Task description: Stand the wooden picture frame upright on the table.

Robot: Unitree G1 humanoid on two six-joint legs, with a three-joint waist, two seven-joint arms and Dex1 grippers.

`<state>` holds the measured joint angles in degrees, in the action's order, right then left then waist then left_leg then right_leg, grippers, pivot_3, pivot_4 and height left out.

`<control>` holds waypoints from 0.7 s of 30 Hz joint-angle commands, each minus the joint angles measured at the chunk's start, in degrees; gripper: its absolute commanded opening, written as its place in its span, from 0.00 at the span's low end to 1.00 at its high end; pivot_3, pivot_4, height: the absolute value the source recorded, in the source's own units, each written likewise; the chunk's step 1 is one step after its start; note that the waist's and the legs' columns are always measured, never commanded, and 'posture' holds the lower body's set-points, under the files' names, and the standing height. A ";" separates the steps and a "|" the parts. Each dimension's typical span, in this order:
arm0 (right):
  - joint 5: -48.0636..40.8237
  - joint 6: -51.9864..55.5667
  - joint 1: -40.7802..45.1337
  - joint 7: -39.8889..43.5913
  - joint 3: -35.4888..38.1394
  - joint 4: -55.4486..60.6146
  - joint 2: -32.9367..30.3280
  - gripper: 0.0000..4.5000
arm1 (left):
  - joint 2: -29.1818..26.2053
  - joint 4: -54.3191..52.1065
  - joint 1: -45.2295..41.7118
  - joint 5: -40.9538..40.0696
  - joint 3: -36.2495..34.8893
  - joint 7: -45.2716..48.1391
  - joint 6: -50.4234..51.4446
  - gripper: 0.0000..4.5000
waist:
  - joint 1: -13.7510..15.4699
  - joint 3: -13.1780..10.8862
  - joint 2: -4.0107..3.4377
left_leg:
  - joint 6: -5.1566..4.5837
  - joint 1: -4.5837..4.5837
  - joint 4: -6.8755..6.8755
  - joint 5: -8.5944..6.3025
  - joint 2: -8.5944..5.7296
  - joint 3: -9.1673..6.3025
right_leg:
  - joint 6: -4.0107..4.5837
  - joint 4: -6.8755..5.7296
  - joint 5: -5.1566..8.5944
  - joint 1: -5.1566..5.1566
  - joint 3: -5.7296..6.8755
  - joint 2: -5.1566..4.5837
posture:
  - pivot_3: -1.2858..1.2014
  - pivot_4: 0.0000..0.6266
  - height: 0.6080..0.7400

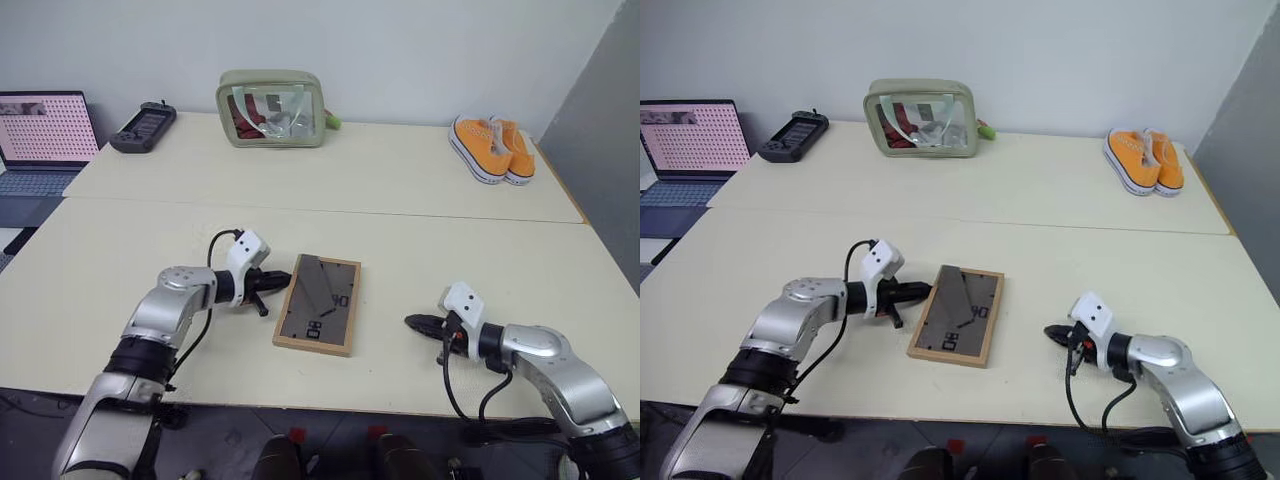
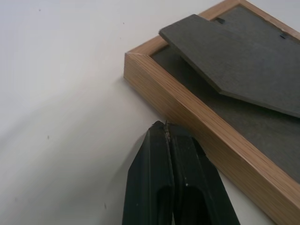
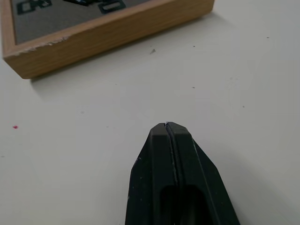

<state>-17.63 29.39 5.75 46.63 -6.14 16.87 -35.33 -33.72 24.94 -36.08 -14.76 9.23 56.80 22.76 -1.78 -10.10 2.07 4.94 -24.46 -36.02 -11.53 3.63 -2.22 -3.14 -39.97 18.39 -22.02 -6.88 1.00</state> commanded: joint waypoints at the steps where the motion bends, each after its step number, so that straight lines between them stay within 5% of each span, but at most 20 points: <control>1: -1.11 0.90 1.03 -1.90 1.17 2.17 1.47 0.00 | 0.64 2.10 -2.79 1.34 -0.35 1.64 -1.96 0.00 | -0.02 0.00 0.00 | 0.00 -0.02 -0.02 0.00 0.00 -0.01 | 0.00 0.00 0.00 0.00 0.01 0.00 | 0.52 0.24 1.00; 6: 0.45 0.28 2.44 -3.95 0.86 1.12 3.13 0.00 | -3.18 -3.79 -0.84 -1.13 -2.77 3.70 6.85 0.00 | -0.32 -0.01 -0.01 | 0.00 -0.03 -0.01 0.00 0.04 -0.05 | 0.00 -0.02 0.00 -0.02 0.02 0.03 | 0.52 0.24 1.00; 13: 3.43 -4.92 4.20 -1.85 -0.42 -3.99 2.00 0.00 | -15.62 -29.79 7.61 -16.96 -7.91 7.56 40.78 0.00 | -1.03 -0.03 -0.04 | 0.00 -0.08 0.03 0.00 0.06 -0.13 | 0.07 -0.03 0.06 -0.03 0.10 0.01 | 0.52 0.24 1.00; 21: 8.42 -12.55 9.39 -3.61 -3.44 -12.75 5.91 0.00 | -11.16 -28.45 1.53 -24.21 -13.96 -1.67 64.89 0.00 | -0.96 -0.04 -0.06 | 0.00 -0.09 -0.04 0.00 0.01 -0.35 | -0.12 -0.05 0.16 0.04 0.30 0.01 | 0.52 0.24 1.00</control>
<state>-10.42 20.03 13.69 43.64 -9.43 5.15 -30.15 -44.83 -4.78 -32.75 -38.26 -1.89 57.79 83.70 -2.74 -10.14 2.01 4.94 -24.55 -36.05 -11.52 3.65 -2.57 -3.17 -40.02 18.49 -21.99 -6.58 1.01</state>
